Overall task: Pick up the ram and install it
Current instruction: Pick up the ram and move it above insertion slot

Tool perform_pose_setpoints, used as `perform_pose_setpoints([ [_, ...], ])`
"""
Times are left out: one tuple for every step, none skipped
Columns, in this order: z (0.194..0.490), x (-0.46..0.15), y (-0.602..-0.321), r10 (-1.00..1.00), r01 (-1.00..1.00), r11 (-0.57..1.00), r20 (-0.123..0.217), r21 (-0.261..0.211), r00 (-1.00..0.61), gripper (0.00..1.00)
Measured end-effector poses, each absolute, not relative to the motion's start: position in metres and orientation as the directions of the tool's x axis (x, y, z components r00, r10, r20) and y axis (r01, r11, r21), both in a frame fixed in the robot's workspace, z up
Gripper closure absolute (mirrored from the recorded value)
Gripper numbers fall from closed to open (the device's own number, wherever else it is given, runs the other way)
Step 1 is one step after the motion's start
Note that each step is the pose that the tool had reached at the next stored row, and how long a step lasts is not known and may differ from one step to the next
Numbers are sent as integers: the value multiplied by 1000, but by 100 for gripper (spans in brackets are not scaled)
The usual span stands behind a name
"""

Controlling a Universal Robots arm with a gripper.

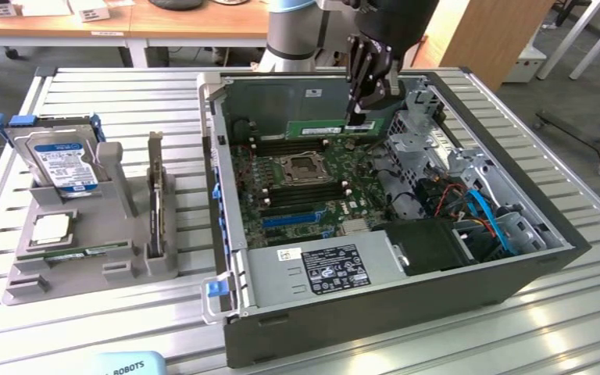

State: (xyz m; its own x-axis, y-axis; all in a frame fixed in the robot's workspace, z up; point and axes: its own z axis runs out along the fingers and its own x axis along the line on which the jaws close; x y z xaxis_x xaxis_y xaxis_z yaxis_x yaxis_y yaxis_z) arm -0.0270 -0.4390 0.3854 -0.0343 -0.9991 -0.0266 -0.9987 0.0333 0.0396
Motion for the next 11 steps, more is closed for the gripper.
perform_pose_setpoints([
  [385, -27, -439, -999, -999, 30, -26, 40, -31, 88],
  [385, -27, -439, -999, -999, 27, -26, 40, -28, 88],
  [385, -27, -439, -999, -999, 25, -26, 40, -26, 88],
  [385, -27, -439, -999, -999, 22, -26, 40, -23, 88],
  [385, -27, -439, -999, -999, 20, -25, 40, -21, 88],
  [385, -27, -438, -999, -999, 19, -25, 40, -20, 88],
  [385, -27, -437, -1000, -999, 18, -25, 40, -19, 88],
  [384, -27, -436, -1000, -999, 18, -25, 40, -19, 88],
  [384, -27, -434, -1000, -999, 18, -25, 40, -19, 88],
  [383, -27, -432, -1000, -999, 17, -25, 40, -18, 88],
  [383, -27, -430, -1000, -999, 17, -25, 40, -18, 88],
])
